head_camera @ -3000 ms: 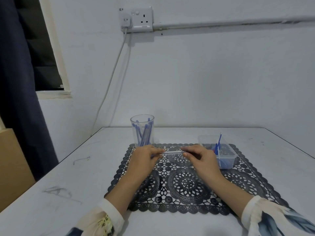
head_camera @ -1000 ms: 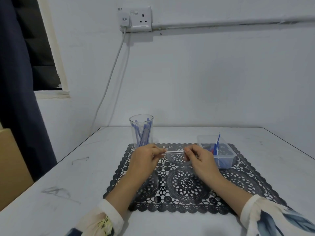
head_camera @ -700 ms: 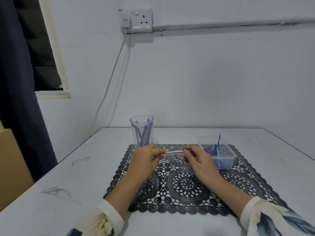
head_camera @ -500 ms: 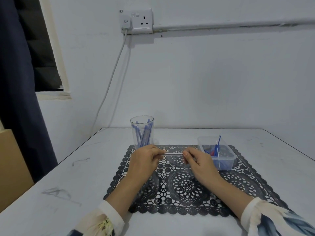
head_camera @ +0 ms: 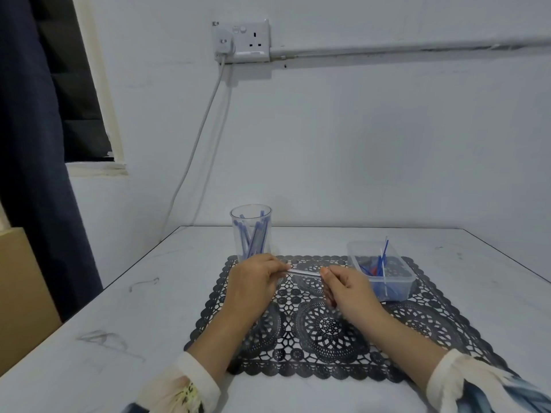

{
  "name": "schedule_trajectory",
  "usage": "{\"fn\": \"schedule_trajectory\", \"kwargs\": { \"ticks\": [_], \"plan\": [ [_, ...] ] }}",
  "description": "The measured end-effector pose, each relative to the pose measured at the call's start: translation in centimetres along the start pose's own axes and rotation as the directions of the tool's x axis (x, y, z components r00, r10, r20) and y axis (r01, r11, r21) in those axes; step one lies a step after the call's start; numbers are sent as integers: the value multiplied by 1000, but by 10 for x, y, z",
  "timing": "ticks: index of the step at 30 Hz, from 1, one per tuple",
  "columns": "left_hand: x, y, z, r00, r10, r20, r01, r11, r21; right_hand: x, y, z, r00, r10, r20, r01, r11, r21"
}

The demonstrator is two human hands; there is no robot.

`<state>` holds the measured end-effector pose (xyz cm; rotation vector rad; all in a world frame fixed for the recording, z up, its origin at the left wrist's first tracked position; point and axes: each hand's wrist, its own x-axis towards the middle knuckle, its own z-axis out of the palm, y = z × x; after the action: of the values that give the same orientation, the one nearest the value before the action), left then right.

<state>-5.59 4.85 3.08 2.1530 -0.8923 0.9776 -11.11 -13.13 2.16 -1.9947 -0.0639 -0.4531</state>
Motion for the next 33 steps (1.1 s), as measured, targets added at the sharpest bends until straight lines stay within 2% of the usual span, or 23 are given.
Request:
{"fn": "schedule_trajectory", "kwargs": {
  "ticks": [2, 5, 7, 9, 12, 15, 17, 20, 25, 33],
  "plan": [
    [0, -2, 0, 1000, 2, -10, -2, 1000, -6, -2, 2, 1, 995, -86, -50, 80, 991, -112],
    [1, -6, -3, 998, 13, -57, -12, 1000, 15, -6, 5, 5, 974, -216, -68, 204, 968, -148],
    [3, -9, -6, 991, -23, -130, 25, 1000, 12, -7, 7, 6, 970, -243, -2, 237, 948, -211],
    [6, -13, -11, 968, -125, -219, 117, 992, -49, -7, 8, 7, 966, -231, 113, 256, 907, -334],
    [10, -17, -19, 885, -292, -362, 233, 952, -198, -8, 13, 10, 942, -174, 285, 305, 799, -519],
    [14, -19, -28, 752, -502, -427, 356, 855, -377, -8, 17, 14, 909, -84, 407, 340, 715, -611],
    [17, -22, -32, 669, -620, -409, 476, 781, -405, -7, 19, 16, 886, -28, 463, 351, 693, -630],
    [17, -36, -35, 584, -756, -296, 662, 655, -365, -6, 20, 16, 860, 38, 509, 359, 664, -656],
    [8, -55, -28, 600, -794, -95, 777, 607, -167, -6, 18, 17, 854, 56, 517, 364, 646, -671],
    [-4, -72, -14, 560, -827, 41, 826, 554, -105, -6, 15, 17, 846, 66, 529, 370, 642, -672]
  ]
}}
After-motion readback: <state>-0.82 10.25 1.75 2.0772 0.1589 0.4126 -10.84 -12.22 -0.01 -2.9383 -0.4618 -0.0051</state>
